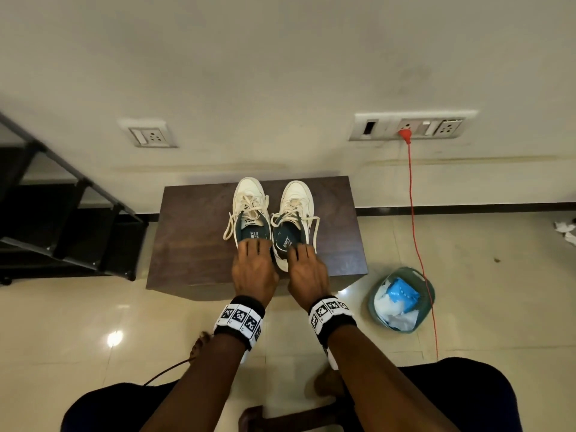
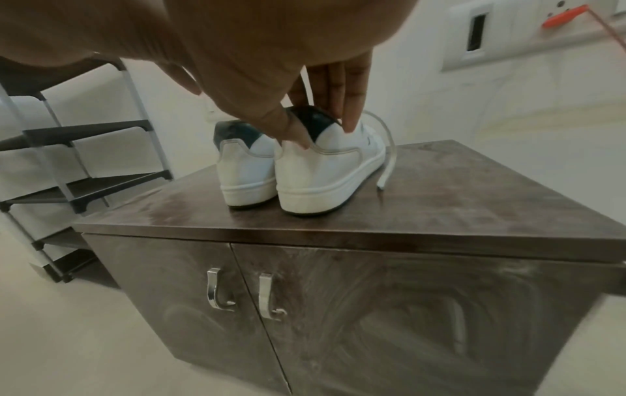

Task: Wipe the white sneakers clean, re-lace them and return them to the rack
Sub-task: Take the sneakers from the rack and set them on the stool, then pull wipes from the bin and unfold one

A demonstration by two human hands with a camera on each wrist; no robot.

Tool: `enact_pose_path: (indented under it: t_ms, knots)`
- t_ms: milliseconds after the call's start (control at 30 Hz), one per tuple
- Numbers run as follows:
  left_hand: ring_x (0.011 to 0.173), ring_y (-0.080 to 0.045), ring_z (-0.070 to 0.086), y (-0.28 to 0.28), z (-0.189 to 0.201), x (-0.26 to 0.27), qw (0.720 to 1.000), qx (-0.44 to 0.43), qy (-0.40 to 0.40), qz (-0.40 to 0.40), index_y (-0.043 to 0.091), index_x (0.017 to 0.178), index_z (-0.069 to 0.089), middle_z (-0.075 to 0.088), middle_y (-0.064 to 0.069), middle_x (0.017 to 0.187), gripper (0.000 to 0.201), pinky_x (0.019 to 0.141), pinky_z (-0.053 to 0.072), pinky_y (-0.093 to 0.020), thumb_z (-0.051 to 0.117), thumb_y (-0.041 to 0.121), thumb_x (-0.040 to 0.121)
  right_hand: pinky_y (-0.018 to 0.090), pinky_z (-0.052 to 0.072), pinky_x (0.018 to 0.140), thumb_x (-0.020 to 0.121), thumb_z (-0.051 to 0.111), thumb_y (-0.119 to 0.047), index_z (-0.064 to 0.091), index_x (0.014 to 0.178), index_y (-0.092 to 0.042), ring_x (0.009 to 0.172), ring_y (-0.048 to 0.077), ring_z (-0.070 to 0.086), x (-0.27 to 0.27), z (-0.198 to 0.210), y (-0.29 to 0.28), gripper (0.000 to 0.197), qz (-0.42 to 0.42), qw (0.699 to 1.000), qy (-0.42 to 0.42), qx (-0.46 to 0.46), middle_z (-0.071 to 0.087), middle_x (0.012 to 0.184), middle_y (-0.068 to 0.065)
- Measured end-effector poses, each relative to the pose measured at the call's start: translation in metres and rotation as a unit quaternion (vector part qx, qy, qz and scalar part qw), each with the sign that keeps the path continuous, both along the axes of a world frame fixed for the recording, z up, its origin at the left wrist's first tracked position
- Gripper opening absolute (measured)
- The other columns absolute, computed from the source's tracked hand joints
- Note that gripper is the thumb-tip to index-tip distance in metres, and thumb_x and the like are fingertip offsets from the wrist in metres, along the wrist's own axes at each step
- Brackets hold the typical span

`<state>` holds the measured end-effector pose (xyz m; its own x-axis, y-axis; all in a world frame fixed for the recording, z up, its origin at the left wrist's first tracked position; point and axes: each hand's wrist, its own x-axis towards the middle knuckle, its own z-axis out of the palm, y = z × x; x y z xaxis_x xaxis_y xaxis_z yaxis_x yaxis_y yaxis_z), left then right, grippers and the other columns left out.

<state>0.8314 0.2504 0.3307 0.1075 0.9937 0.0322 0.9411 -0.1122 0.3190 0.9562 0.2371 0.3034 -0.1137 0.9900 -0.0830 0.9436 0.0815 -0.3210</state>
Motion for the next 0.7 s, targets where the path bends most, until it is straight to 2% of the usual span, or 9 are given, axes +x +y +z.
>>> enact_pose_path:
  t_ms: [67,133,200,233,300,400,500,600,700]
  knots:
    - [0.09,-0.03,0.058,-0.008,0.006,0.014,0.999,0.026,-0.015,-0.027,0.011,0.101,0.066,0.064,-0.01,0.098,0.036,0.067,0.052,-0.038,0.071,0.005,0.067,0.034,0.058,0.068,0.069,0.072,-0.001,0.058,0.12,-0.009,0.107,0.028,0.057,0.014,0.001,-0.009,0.053,-0.026,0.998,0.049,0.012,0.06,0.119,0.01]
    - [0.087,-0.028,0.059,-0.018,0.006,0.032,0.996,0.041,-0.032,-0.071,0.011,0.1,0.068,0.064,-0.009,0.096,0.026,0.065,0.051,-0.038,0.054,0.015,0.079,0.033,0.056,0.074,0.077,0.069,-0.006,0.058,0.12,-0.01,0.106,0.026,0.057,0.03,-0.003,-0.017,0.045,-0.047,0.996,0.069,0.026,0.061,0.119,0.008]
    - [0.084,-0.028,0.059,-0.029,0.002,0.062,0.988,0.059,-0.053,-0.131,0.011,0.096,0.068,0.064,-0.008,0.093,0.03,0.061,0.05,-0.037,0.042,0.021,0.084,0.033,0.056,0.074,0.079,0.072,-0.01,0.06,0.116,-0.01,0.101,0.026,0.059,0.057,-0.013,-0.027,0.039,-0.098,0.993,0.061,0.026,0.063,0.114,0.009]
    - [0.081,-0.029,0.059,-0.035,-0.005,0.08,0.984,0.067,-0.059,-0.157,0.011,0.093,0.067,0.063,-0.009,0.089,0.027,0.058,0.049,-0.036,0.043,0.02,0.085,0.034,0.056,0.071,0.077,0.073,-0.009,0.061,0.114,-0.009,0.099,0.027,0.06,0.073,-0.024,-0.034,0.039,-0.135,0.989,0.055,0.019,0.063,0.112,0.01]
    - [0.078,-0.028,0.059,-0.047,-0.019,0.109,0.976,0.056,-0.068,-0.197,0.011,0.094,0.064,0.062,-0.008,0.087,0.016,0.053,0.046,-0.034,0.057,0.011,0.079,0.038,0.055,0.063,0.071,0.069,0.0,0.062,0.109,-0.008,0.093,0.031,0.061,0.101,-0.046,-0.05,0.04,-0.197,0.979,0.047,0.006,0.063,0.105,0.012]
    - [0.082,-0.025,0.062,-0.065,-0.062,0.16,0.967,-0.029,-0.068,-0.242,0.014,0.102,0.065,0.065,-0.003,0.093,0.047,0.053,0.047,-0.03,0.076,0.0,0.059,0.039,0.054,0.059,0.063,0.067,0.009,0.064,0.103,-0.006,0.091,0.036,0.062,0.149,-0.093,-0.081,0.043,-0.266,0.963,0.029,-0.025,0.063,0.099,0.013]
    - [0.083,-0.022,0.066,-0.075,-0.114,0.199,0.955,-0.126,-0.039,-0.266,0.016,0.103,0.07,0.066,0.0,0.094,0.049,0.059,0.052,-0.03,0.078,-0.001,0.058,0.037,0.052,0.053,0.06,0.072,0.009,0.065,0.098,-0.004,0.086,0.036,0.063,0.187,-0.136,-0.1,0.041,-0.306,0.949,0.02,-0.077,0.063,0.094,0.014]
    - [0.088,-0.024,0.067,-0.079,-0.172,0.232,0.943,-0.209,-0.004,-0.26,0.017,0.106,0.069,0.067,-0.001,0.098,0.046,0.062,0.056,-0.034,0.078,0.003,0.063,0.042,0.054,0.065,0.073,0.069,0.007,0.067,0.106,-0.003,0.101,0.037,0.061,0.221,-0.179,-0.104,0.035,-0.369,0.921,0.05,-0.116,0.063,0.106,0.016]
    - [0.105,-0.027,0.063,-0.081,-0.225,0.258,0.923,-0.264,0.041,-0.276,0.016,0.12,0.063,0.064,-0.004,0.115,0.041,0.079,0.057,-0.04,0.071,0.01,0.08,0.042,0.051,0.08,0.092,0.059,-0.008,0.066,0.117,-0.008,0.117,0.032,0.053,0.251,-0.226,-0.103,0.026,-0.411,0.898,0.045,-0.154,0.06,0.119,0.012]
